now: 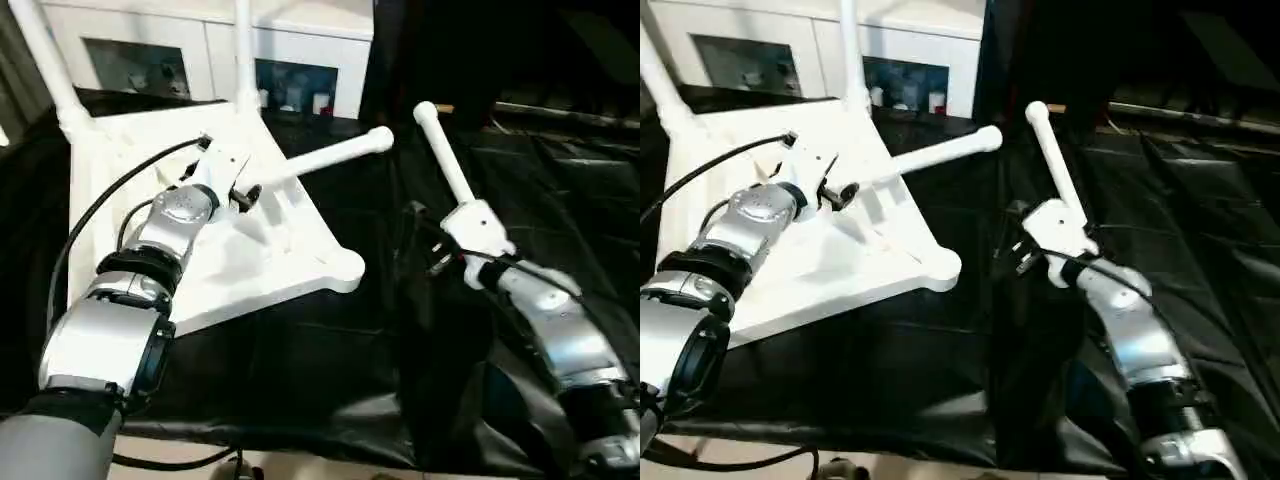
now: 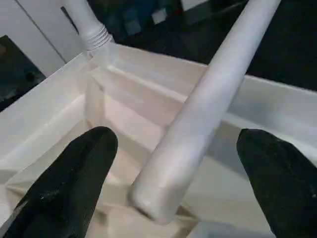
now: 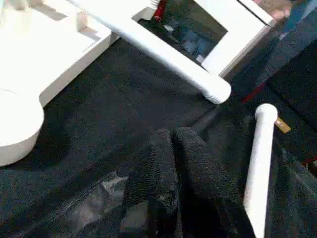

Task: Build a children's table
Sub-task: Insert table leg to table base

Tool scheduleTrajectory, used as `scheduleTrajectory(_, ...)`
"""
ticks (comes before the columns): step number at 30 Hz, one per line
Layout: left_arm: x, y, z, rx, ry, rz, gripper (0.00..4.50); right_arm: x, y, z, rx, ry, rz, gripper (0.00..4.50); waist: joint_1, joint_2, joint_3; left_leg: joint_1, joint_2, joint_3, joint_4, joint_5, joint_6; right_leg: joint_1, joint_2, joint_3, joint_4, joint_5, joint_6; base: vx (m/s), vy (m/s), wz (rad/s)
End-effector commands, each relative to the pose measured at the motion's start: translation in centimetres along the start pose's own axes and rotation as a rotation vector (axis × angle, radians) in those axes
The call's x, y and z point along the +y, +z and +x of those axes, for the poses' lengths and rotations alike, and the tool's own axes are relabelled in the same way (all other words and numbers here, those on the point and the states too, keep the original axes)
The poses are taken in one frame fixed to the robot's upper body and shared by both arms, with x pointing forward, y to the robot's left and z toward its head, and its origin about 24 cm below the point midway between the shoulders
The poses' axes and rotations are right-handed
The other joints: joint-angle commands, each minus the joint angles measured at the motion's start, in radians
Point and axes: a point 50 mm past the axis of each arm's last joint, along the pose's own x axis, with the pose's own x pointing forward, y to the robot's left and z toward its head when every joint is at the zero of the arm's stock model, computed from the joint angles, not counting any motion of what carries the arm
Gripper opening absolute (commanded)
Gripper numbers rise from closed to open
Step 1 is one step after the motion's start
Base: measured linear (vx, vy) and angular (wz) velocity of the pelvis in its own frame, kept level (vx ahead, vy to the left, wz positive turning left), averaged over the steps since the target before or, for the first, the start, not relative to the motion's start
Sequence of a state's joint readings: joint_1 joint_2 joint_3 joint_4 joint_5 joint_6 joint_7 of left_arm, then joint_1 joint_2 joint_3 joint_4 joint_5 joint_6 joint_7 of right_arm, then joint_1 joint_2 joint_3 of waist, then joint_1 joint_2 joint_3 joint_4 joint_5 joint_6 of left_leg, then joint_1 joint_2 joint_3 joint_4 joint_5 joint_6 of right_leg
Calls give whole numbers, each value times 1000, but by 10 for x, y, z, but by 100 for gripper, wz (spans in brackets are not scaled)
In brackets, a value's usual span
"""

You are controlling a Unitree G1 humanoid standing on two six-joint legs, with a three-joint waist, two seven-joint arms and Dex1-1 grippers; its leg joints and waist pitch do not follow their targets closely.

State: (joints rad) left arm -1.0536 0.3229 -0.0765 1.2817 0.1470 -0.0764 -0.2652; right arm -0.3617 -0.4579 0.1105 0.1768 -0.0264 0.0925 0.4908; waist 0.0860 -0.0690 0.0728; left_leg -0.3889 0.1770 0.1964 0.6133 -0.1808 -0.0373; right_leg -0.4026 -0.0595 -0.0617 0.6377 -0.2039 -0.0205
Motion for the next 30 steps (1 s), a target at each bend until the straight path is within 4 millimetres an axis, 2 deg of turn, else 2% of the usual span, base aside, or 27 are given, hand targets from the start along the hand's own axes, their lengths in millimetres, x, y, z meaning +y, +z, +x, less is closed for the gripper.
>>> scheduleTrajectory(1, -2, 9, 2, -33, -7, -9, 445, -6, 5, -6, -3, 1, 4, 11, -9, -16, -78, 30, 63, -27, -65, -124, 84, 47, -93, 56, -84, -116, -189, 0, 0, 0)
scheduleTrajectory(2, -3, 9, 2, -33, -7, -9, 445, -6, 6, -6, -3, 1, 4, 11, -7, -13, -79, 31, 64, -29, -65, -125, 81, 48, -95, 56, -82, -118, -191, 0, 0, 0)
scheduleTrajectory(4, -5, 8, 3, -28, 4, -8, 445, -7, 13, -9, 3, 25, -10, 11, -15, -29, -79, 29, 65, -28, -64, -107, 83, 49, -94, 57, -78, -105, -189, 0, 0, 0)
scheduleTrajectory(6, -5, 8, 3, -20, 29, -12, 445, -9, 17, -12, 5, 33, -16, 11, -20, -41, -78, 31, 66, -27, -62, -103, 88, 47, -95, 58, -80, -112, -182, 0, 0, 0)
scheduleTrajectory(9, -3, 7, 3, -15, 47, -23, 445, -9, 18, -15, 11, 40, -19, 11, -27, -44, -77, 34, 69, -29, -64, -104, 80, 44, -95, 57, -82, -110, -181, 0, 0, 0)
scheduleTrajectory(10, -1, 5, 3, -2, 68, -24, 445, -10, 18, -16, 15, 44, -22, 11, -35, -48, -77, 36, 71, -31, -65, -114, 71, 44, -95, 56, -82, -102, -188, 0, 0, 0)
scheduleTrajectory(11, 0, 5, 2, 2, 74, -24, 445, -11, 19, -16, 17, 45, -22, 11, -38, -65, -78, 34, 70, -29, -64, -114, 72, 44, -95, 55, -85, -106, -188, 0, 0, 0)
scheduleTrajectory(13, -1, 5, 3, -5, 58, -24, 445, -11, 19, -15, 22, 49, -17, 11, -37, -60, -76, 34, 67, -29, -63, -118, 69, 44, -98, 58, -87, -131, -183, 0, 0, 0)
scheduleTrajectory(14, -2, 5, 3, -3, 49, -33, 445, -11, 19, -15, 24, 53, -16, 11, -35, -65, -76, 33, 67, -29, -62, -113, 68, 45, -98, 58, -86, -130, -181, 0, 0, 0)
scheduleTrajectory(17, -5, 6, 3, 10, -11, -38, 445, -7, 20, -11, 29, 68, -10, 11, -35, -67, -75, 36, 69, -30, -63, -98, 66, 43, -98, 58, -84, -100, -190, 0, 0, 0)
scheduleTrajectory(20, -14, 7, 4, 9, -144, -139, 445, -4, 23, -7, 14, 72, 8, 11, -30, -55, -76, 37, 69, -31, -64, -97, 56, 46, -100, 58, -80, -66, -208, 0, 0, 0)
scheduleTrajectory(23, -21, 11, 3, -5, -267, -223, 445, -4, 24, -6, 1, 62, 31, 11, -27, -52, -76, 39, 69, -31, -66, -116, 40, 47, -101, 58, -79, -40, -233, 0, 0, 0)
scheduleTrajectory(26, -15, 22, 1, -83, -283, -272, 445, -6, 23, -5, -15, 20, 80, 11, -17, -23, -77, 40, 72, -37, -72, -139, 16, 52, -104, 57, -72, 9, -258, 0, 0, 0)
scheduleTrajectory(28, -10, 25, 0, -111, -263, -274, 445, -5, 21, -4, -19, 4, 99, 11, -16, -23, -76, 38, 71, -36, -72, -155, 8, 57, -105, 57, -70, 39, -279, 0, 0, 0)
scheduleTrajectory(29, -9, 25, 0, -119, -250, -267, 445, -5, 20, -3, -19, -2, 106, 11, -17, -27, -76, 37, 69, -35, -72, -155, 11, 57, -103, 57, -71, 39, -277, 0, 0, 0)
scheduleTrajectory(30, -8, 25, 0, -121, -245, -264, 445, -5, 20, -3, -19, -4, 108, 11, -15, -25, -76, 36, 68, -34, -71, -153, 15, 59, -104, 58, -71, 33, -276, 0, 0, 0)
